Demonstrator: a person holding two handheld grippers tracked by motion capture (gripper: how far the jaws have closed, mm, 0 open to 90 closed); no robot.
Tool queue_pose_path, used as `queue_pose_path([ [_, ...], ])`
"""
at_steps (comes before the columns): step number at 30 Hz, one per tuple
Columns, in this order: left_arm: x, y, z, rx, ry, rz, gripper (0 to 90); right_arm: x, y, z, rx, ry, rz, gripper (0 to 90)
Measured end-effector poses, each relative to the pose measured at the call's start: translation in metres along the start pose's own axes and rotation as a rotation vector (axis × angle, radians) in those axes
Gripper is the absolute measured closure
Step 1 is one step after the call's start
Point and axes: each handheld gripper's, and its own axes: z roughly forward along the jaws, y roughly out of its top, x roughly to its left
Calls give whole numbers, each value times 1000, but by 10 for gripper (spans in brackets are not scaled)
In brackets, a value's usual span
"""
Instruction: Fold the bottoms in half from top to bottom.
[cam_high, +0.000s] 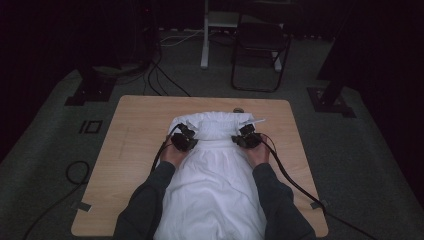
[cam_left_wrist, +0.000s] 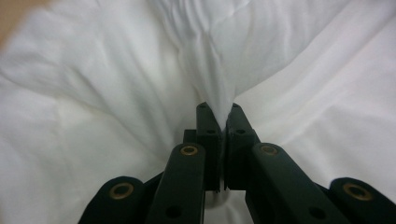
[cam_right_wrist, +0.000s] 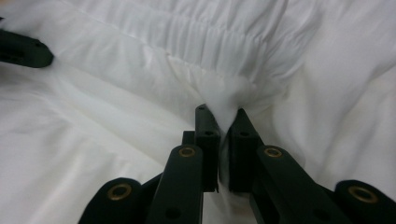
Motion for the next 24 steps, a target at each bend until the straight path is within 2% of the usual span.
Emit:
queue_pose_path([
  [3, -5, 9, -38, -111, -40, -9, 879, 4, 10, -35, -80, 22, -41, 852],
  [5, -14, 13, -68, -179, -61, 7, 880, 8, 14, -63, -142, 43, -62, 852],
  [7, -28, 15, -96, -222, -72, 46, 879, 14, 14, -90, -191, 66, -88, 852],
  [9, -44, 11, -119, -243, -77, 93, 877, 23, 8, -114, -216, 79, -126, 852],
  [12, -66, -5, -134, -223, -110, 140, 875, 38, -12, -138, -214, 89, -184, 851],
  [14, -79, -24, -134, -191, -143, 157, 873, 45, -31, -145, -198, 105, -197, 851],
  [17, -92, -57, -115, -103, -188, 154, 868, 52, -64, -141, -144, 132, -193, 851],
  [18, -95, -67, -106, -67, -192, 149, 866, 54, -76, -135, -116, 142, -183, 850],
  [20, -97, -87, -85, 1, -222, 113, 866, 59, -97, -121, -55, 150, -174, 850],
  [21, -97, -95, -76, 28, -215, 108, 866, 61, -106, -113, -27, 154, -168, 849],
  [23, -95, -106, -62, 65, -219, 95, 865, 64, -120, -98, 17, 164, -148, 849],
  [24, -91, -109, -58, 57, -232, 91, 866, 66, -124, -93, 28, 159, -152, 848],
])
